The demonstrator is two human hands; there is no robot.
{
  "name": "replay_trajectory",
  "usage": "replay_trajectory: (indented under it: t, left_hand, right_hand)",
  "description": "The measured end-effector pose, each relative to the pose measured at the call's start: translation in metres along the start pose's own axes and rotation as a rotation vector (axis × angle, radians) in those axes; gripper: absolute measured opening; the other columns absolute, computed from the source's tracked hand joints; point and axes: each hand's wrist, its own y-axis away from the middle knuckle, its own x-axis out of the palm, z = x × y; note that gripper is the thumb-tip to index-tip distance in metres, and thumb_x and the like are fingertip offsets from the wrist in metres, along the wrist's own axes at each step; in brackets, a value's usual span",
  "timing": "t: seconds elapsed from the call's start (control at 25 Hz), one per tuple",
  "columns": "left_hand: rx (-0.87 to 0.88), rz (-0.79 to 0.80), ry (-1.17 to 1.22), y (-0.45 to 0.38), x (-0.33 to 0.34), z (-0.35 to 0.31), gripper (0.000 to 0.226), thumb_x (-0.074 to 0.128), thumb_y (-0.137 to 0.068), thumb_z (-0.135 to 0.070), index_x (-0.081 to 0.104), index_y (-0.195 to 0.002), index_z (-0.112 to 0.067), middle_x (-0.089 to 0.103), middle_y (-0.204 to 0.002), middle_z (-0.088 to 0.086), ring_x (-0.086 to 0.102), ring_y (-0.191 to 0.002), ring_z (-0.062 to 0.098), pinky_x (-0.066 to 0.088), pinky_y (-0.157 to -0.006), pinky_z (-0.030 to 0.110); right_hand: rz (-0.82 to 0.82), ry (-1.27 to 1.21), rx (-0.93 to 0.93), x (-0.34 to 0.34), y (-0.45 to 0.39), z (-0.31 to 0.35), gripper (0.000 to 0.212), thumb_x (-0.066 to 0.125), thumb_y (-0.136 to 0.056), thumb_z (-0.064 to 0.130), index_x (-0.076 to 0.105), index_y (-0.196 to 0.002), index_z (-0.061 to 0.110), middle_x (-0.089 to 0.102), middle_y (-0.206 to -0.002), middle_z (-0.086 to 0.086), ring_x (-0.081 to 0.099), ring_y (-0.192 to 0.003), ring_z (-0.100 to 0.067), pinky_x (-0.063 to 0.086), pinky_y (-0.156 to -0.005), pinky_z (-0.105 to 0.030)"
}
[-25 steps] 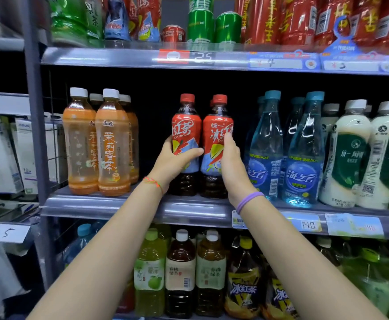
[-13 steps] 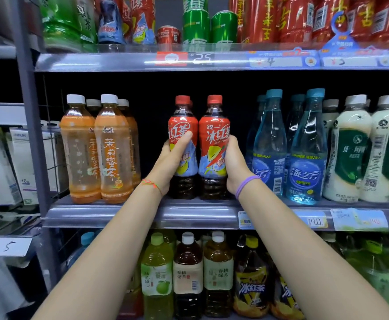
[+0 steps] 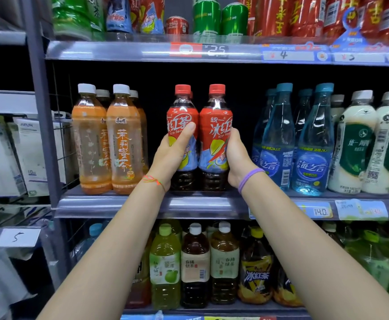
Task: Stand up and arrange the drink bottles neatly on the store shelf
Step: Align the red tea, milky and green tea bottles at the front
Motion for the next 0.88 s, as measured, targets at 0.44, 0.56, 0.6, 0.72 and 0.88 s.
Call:
replay_trajectory:
  t: [0.44,0.56,0.6,0.72,0.88]
  left_hand:
    - [0.005,-0.11,-0.024,0.013,0.004,-0.004,0.06,0.077,-0.079,-0.049,0.055,-0.128,-0.021,0.068,-0.116,-0.004,0.067,-0.102,0.008,0.056,-0.093,0.033]
    - [0.08,-0.216,-0.146,0.025,0.008,-0.006,0.086,0.072,-0.079,-0.057,0.035,-0.147,-0.019,0.053,-0.134,0.002,0.057,-0.118,0.014,0.048,-0.102,0.036]
    - [0.21,-0.296,-0.26,0.033,0.014,-0.007,0.086,0.068,-0.082,-0.054,0.03,-0.15,-0.015,0.045,-0.141,0.006,0.05,-0.125,0.017,0.044,-0.105,0.036]
    - [0.801,-0.526,-0.534,0.063,0.043,-0.015,0.066,0.063,-0.086,-0.029,0.042,-0.14,0.002,0.037,-0.146,0.022,0.038,-0.136,0.034,0.033,-0.113,0.047]
    - [0.977,-0.386,-0.542,0.067,0.101,-0.011,0.045,0.064,-0.083,-0.011,0.055,-0.125,0.002,0.051,-0.131,0.017,0.048,-0.124,0.032,0.04,-0.106,0.046]
  right_hand:
    - [-0.095,0.154,-0.124,0.009,0.012,-0.016,0.079,0.044,-0.073,0.087,0.057,-0.125,0.029,0.07,-0.111,0.008,0.068,-0.101,-0.008,0.05,-0.099,-0.037]
    - [-0.186,0.198,-0.217,0.009,0.019,-0.015,0.075,0.044,-0.073,0.082,0.061,-0.122,0.028,0.07,-0.111,0.007,0.067,-0.103,-0.009,0.05,-0.099,-0.039]
    - [-0.249,0.229,-0.301,0.007,0.023,-0.013,0.066,0.044,-0.078,0.075,0.062,-0.12,0.027,0.068,-0.113,0.006,0.064,-0.105,-0.008,0.048,-0.1,-0.037]
    - [-0.401,0.347,-0.649,-0.012,0.043,0.003,0.043,0.045,-0.092,0.041,0.06,-0.122,0.014,0.057,-0.119,0.002,0.053,-0.108,-0.002,0.041,-0.1,-0.02]
    - [-0.59,0.434,-0.923,-0.073,0.046,0.02,0.045,0.047,-0.092,0.021,0.047,-0.133,0.003,0.047,-0.131,-0.007,0.044,-0.125,-0.018,0.034,-0.111,-0.033]
